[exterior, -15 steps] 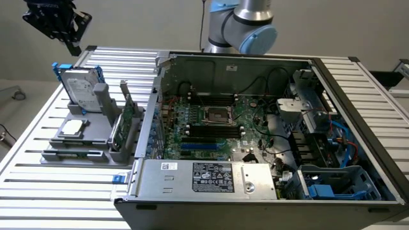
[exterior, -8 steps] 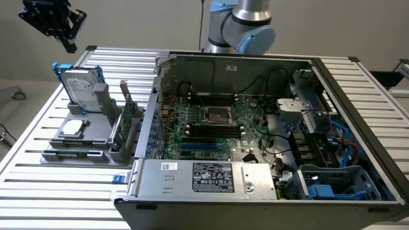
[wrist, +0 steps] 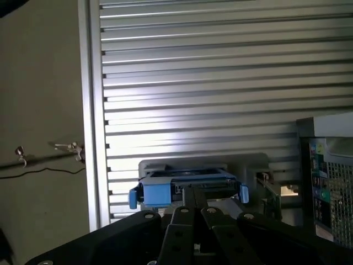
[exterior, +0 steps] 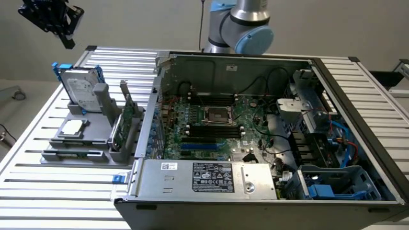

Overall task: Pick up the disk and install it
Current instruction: 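Reach for the disk, then pick up the disk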

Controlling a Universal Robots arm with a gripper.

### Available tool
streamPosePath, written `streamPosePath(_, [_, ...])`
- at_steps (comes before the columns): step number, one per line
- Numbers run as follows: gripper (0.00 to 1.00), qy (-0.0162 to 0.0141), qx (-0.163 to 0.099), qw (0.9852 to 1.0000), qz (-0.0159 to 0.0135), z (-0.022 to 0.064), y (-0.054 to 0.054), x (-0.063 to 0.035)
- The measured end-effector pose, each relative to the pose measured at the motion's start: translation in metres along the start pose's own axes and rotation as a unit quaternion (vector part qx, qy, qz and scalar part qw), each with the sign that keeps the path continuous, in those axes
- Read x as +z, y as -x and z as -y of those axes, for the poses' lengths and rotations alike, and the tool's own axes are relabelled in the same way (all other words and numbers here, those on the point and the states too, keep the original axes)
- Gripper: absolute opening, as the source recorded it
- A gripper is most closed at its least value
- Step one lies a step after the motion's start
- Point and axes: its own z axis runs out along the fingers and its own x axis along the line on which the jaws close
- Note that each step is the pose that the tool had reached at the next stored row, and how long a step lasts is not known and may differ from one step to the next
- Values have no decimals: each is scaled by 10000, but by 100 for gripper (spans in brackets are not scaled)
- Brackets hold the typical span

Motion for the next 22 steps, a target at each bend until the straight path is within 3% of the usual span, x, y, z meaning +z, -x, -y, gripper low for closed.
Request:
streamPosePath(3, [11, 0, 1, 10000, -8, -25, -73, 8])
streamPosePath(17, [11, 0, 1, 10000, -10, -25, -76, 8])
streamPosePath(22, [11, 0, -128, 9999, -29, -18, -116, 40])
